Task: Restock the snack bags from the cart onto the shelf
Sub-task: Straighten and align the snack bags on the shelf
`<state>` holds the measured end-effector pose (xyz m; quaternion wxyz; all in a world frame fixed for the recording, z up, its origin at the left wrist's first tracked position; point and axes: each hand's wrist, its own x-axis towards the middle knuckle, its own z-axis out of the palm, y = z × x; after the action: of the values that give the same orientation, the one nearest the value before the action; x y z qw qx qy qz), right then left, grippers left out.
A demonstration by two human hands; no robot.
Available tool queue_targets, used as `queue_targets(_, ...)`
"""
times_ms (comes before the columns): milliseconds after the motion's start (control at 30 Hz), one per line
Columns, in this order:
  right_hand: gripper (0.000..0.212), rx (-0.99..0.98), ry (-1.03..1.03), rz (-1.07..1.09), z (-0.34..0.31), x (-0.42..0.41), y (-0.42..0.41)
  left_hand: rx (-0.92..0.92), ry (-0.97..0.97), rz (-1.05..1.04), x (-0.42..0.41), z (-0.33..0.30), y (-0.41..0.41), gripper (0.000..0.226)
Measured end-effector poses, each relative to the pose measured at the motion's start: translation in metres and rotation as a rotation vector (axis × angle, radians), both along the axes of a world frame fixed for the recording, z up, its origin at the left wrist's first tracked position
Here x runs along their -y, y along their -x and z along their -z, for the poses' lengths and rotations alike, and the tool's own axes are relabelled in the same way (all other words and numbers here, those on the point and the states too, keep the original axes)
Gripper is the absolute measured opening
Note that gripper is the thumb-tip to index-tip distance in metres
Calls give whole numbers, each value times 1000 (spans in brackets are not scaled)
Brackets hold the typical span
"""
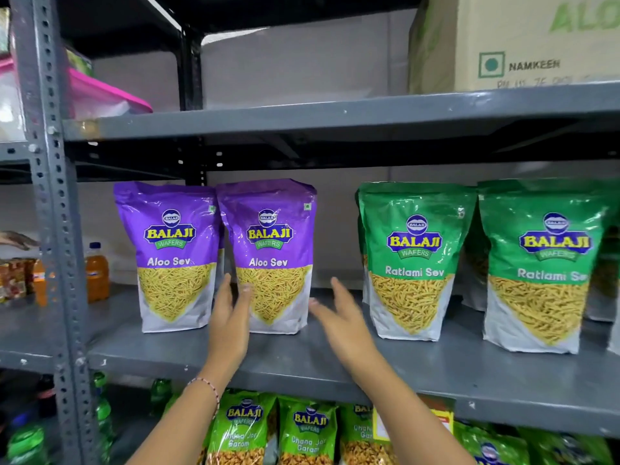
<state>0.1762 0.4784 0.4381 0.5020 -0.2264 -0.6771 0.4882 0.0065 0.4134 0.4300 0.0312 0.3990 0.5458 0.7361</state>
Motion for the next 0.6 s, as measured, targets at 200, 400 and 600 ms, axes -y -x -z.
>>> queue_targets(200, 29, -374, -5, 477, 7, -45, -114, -107, -231, 143, -13, 2, -66, 42)
queue_targets(400, 76, -1, 73, 308, 16, -87, -147, 42, 184, 509, -84, -9, -146, 39)
queue_targets(600, 67, 94, 94, 371, 21, -83, -151, 136, 190, 624, -104, -17, -176, 37)
